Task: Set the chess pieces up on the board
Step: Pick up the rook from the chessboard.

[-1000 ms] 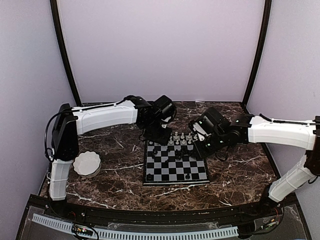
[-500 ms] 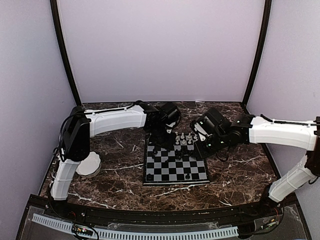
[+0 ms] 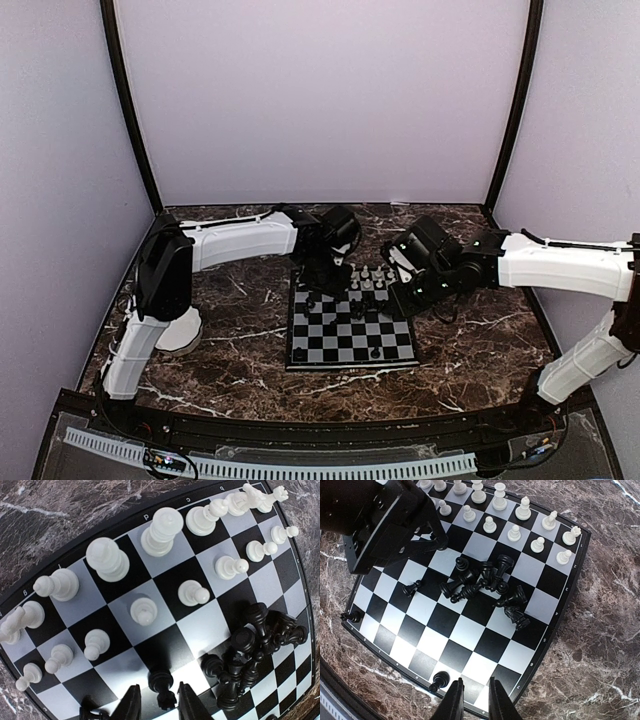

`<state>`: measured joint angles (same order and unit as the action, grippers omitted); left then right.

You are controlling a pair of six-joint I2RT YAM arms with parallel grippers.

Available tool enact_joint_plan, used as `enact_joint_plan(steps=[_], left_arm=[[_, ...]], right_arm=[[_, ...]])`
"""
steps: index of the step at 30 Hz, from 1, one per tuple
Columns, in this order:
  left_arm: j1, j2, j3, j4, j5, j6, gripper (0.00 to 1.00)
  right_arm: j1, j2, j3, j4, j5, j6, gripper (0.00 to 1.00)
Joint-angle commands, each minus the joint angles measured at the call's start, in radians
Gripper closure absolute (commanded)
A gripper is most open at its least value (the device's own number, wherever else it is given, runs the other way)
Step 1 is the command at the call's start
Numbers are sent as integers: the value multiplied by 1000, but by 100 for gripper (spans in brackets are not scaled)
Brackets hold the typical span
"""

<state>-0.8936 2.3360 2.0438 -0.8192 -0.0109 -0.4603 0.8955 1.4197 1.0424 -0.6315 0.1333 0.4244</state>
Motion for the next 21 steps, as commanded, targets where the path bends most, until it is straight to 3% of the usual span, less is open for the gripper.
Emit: enact_joint_plan(steps=[1,10,15,21], left_arm=[[11,9,35,-7,9,1,75],[16,17,88,-37,28,23,97],[5,-43,134,-80,3,62,100],[-51,-122,30,32,145,184,100]], right_arm=[[-4,-13,1,-4,23,-3,81],[-6,-13,4,-15,39,-9,81],[-54,-49,-6,-29,58,13,81],[-153,-134,-45,-38,88,51,82]])
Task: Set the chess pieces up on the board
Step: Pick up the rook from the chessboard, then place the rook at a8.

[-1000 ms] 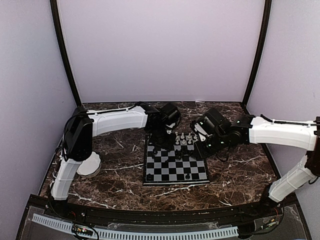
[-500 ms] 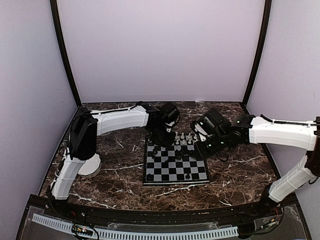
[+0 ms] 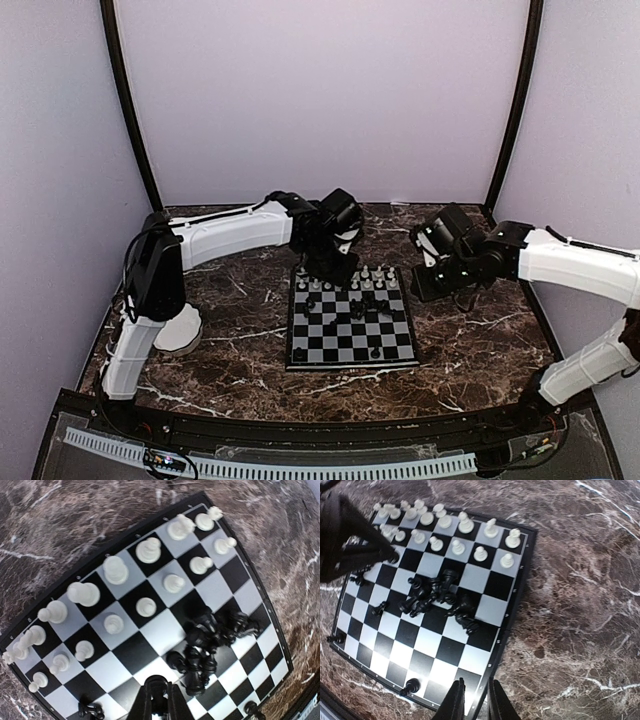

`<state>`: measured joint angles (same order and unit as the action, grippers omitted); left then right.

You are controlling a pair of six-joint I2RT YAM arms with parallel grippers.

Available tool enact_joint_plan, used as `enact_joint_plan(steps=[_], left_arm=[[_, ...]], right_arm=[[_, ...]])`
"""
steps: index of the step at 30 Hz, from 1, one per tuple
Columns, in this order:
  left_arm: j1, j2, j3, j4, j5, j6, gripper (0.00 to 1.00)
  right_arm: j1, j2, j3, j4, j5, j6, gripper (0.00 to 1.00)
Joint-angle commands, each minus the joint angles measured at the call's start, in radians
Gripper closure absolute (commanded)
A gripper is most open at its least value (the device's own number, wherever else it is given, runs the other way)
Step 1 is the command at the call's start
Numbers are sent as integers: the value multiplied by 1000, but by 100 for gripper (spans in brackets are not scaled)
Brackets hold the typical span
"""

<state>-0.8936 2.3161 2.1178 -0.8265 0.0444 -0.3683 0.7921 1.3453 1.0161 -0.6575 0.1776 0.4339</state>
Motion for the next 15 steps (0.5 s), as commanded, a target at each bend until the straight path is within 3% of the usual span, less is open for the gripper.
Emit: enact_joint_plan(steps=[1,15], left_arm=[[-60,-102,-56,51,101,114,100],[-256,-44,-40,146,159,251,100]], right_arm=[[-62,-70,-22,-18,54,52,82],[-251,-267,-100,-94,71,87,82]])
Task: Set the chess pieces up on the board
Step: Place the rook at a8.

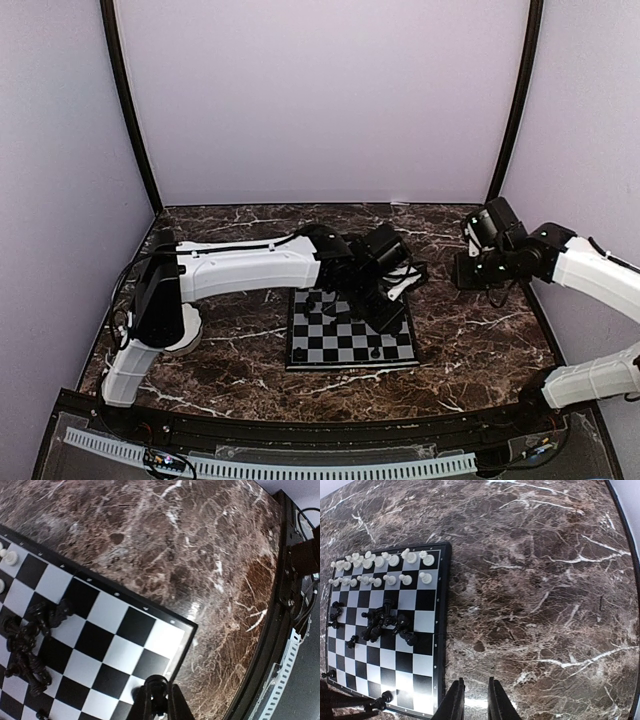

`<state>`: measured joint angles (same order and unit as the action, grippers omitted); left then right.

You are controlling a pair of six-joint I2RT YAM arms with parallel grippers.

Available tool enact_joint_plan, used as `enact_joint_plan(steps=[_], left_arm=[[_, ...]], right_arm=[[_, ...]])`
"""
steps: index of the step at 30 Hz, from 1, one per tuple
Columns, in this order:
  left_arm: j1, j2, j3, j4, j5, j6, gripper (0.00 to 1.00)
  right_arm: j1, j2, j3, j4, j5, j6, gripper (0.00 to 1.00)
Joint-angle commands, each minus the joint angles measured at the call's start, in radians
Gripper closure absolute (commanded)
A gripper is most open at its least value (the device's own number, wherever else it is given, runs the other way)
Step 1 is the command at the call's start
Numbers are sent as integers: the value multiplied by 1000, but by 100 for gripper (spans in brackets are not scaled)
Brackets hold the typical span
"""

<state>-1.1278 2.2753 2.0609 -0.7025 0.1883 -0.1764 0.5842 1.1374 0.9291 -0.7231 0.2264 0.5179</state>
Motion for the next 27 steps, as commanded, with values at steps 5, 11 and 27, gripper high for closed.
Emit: enact_joint_plan(steps=[5,11,27], left_arm=[[-60,68,86,11,-11,69,100],[-75,131,141,10,-59,33,100],[-75,187,176,-23,-98,-8,100]], right_arm=[[-91,-78,-13,-39,-5,-22,82],[-93,-62,-14,-23,-45,-20,82],[-95,-78,-43,-17,-73,-8,82]])
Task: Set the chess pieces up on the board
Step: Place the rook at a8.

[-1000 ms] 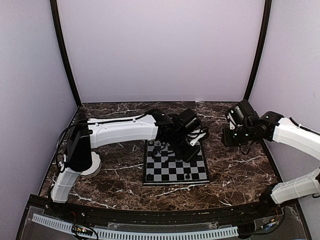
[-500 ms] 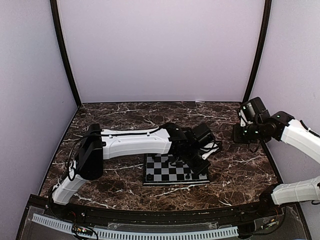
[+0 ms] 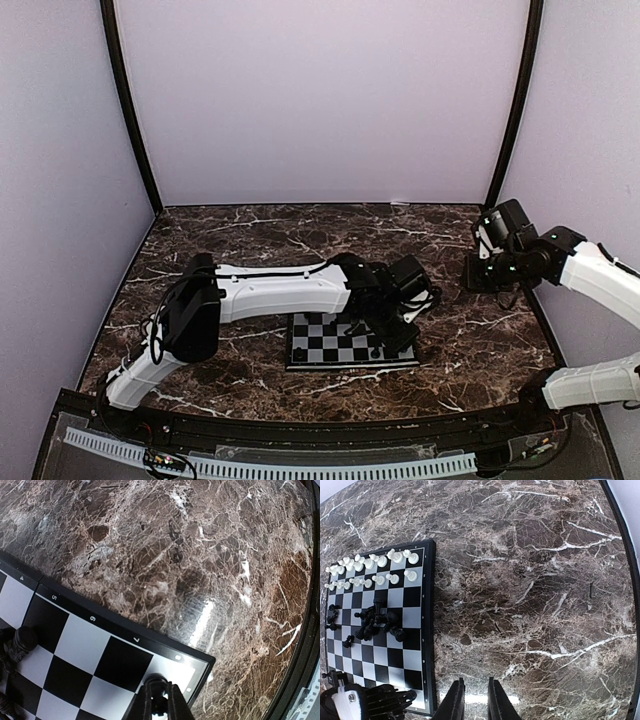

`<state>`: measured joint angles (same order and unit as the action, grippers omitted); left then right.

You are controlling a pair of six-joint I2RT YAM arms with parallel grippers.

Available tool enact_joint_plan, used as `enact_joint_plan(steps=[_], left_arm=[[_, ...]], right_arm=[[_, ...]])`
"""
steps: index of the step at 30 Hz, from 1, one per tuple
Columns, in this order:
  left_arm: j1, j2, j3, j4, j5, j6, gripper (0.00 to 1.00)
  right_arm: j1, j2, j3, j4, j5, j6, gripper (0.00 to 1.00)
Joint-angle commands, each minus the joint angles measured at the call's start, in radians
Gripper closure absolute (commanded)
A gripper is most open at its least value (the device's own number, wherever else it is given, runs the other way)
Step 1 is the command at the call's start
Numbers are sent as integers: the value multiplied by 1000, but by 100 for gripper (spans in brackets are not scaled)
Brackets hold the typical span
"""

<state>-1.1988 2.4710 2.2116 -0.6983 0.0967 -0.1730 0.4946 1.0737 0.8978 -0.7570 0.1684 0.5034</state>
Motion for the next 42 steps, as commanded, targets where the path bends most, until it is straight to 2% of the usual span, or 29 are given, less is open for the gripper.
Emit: enact_joint_plan(steps=[1,19,24,30,39,42], left_arm=[[-4,-9,24,-27,-3,-11,100],[-4,-10,6,-26,40,-17,99],[-4,-10,3,-23,47,-22,87],[-4,-13,11,-19,55,-26,82],[-4,-36,30,-12,58,-18,67],[-3,-67,56,-18,12,6,60]], right_arm=[[-5,-13,-13,19,-16,6,82],[-5,-9,-30,38,-36,13,82],[-5,-12,-33,42,-38,16,82],[-5,-12,-30,44,-41,10,82],[-5,-6,-21,46,-47,9,82],[-5,-3,-17,49,-48,9,81]])
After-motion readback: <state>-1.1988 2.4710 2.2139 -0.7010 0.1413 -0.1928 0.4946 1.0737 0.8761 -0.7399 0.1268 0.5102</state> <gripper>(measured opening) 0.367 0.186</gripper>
